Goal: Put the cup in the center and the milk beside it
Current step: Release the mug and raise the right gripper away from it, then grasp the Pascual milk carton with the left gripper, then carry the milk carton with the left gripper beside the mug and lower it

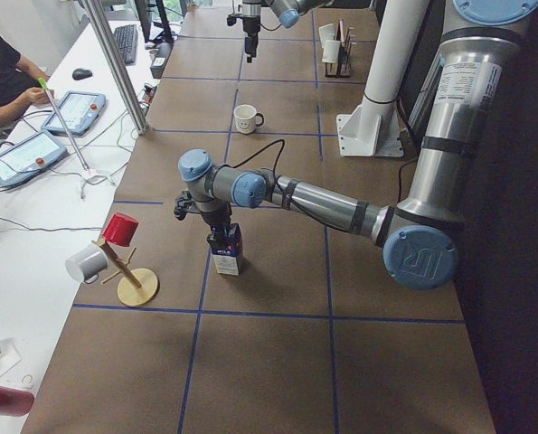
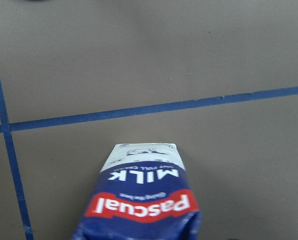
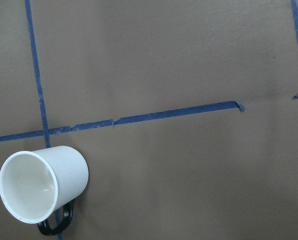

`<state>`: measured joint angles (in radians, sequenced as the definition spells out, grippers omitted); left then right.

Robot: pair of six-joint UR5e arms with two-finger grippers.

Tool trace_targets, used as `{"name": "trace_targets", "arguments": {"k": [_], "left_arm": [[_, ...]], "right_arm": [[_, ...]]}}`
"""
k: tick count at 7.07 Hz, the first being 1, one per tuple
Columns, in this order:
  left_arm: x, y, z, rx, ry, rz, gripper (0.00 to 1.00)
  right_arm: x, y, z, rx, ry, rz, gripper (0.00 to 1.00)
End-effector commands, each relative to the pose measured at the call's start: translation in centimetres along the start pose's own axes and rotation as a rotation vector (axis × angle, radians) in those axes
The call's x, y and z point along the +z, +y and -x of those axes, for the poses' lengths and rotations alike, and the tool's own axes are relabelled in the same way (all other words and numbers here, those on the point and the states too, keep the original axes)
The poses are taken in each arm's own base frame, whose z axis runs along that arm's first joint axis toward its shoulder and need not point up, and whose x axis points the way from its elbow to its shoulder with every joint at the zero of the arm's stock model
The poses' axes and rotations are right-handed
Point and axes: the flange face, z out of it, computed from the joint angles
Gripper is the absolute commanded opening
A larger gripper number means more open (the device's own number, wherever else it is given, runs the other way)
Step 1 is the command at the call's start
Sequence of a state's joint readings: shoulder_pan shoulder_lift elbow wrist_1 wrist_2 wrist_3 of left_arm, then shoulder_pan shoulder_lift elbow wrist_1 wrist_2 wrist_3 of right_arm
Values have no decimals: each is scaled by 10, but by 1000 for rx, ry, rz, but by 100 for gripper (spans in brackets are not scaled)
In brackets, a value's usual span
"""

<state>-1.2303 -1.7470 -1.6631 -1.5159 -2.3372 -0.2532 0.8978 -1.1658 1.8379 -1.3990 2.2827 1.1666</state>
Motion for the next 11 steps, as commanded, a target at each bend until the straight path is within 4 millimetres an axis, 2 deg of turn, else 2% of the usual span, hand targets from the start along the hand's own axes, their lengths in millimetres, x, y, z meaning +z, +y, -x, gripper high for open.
{"name": "trace_targets", "arguments": {"k": [1,2,3,4,5,6,7,8,9,10,11], "left_arm": [[-36,-14,-34,-4,13,-50,0],[-77,-18,-78,-59,21,-71,0],[-116,-18,-138,-84,32,-67,0],[-118,-21,-228,-134,50,-20,0],[-104,-21,-316,-189,76,18,0],[-93,-25,-370,-213,89,52,0],[-87,-44,-419,-241,82,66,0],[-64,-62,-474,-261,78,52,0],[-47,-90,-499,-289,98,17,0],[-38,-100,-509,-289,99,18,1],[-28,-93,-519,-278,95,34,3]], "right_arm": [[-2,2,3,-3,-5,-1,100],[-17,13,-5,-7,-19,1,100],[-33,21,-35,-1,-13,-14,100],[-43,15,-55,26,-3,-31,100],[-43,17,-73,20,12,-33,100],[-45,27,-89,0,26,-33,100],[-44,29,-94,-11,33,-35,100],[-42,30,-95,-9,38,-36,100],[-42,27,-95,-12,50,-60,100],[-41,27,-95,-12,51,-59,100],[-40,28,-95,-12,51,-56,100]]}}
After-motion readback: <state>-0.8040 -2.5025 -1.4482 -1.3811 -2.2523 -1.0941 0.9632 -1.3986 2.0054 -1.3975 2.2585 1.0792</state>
